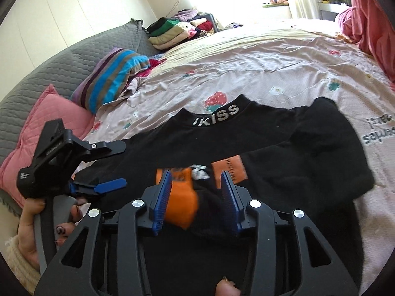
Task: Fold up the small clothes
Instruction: 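Lift the cuff with the right tool and carry it across the sweatshirt body, then grasp the cuff with the left tool while the right tool opens and releases it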
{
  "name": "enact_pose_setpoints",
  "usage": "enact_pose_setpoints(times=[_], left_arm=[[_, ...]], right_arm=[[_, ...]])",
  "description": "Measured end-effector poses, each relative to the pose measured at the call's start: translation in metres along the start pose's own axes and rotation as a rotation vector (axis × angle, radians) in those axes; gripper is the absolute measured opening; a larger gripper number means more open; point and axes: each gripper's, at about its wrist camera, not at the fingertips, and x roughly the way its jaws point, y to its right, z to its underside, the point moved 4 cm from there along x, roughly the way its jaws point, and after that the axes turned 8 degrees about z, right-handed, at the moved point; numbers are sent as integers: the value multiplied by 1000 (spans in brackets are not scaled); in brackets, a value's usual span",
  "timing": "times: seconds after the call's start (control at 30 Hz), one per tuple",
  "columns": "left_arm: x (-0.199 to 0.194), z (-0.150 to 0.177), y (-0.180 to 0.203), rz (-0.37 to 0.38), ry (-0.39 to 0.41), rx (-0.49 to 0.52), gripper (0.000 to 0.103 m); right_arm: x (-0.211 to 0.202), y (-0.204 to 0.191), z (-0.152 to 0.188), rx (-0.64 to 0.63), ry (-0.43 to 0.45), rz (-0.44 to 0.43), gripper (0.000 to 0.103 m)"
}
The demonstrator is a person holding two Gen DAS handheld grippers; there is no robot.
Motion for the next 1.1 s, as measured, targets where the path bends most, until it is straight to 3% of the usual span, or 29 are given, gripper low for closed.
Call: enact_pose_setpoints(times=[0.2,0.3,0.47,0.6,0.73,0.77,0.83,1.1], left_arm=[[15,13,8,54,-58,15,83],[26,22,11,58,-100,21,70],[46,38,14,1,-159,66,69],[57,47,19,-85,-152,148,68],[64,48,22,-133,-138,206,42],[65,48,21,-138,-135,216,29],[65,47,20,-98,-142,213,13],[23,27,51,-49,-20,293,8]], right_arm=[[-21,25,2,61,14,20,43],[-27,33,3,81,19,30,43],[-36,50,5,122,32,42,43],[-43,65,8,157,44,53,43],[-50,76,10,191,53,67,43],[-51,79,10,198,54,71,43],[-54,84,12,209,59,81,43],[-57,92,16,215,52,108,43]])
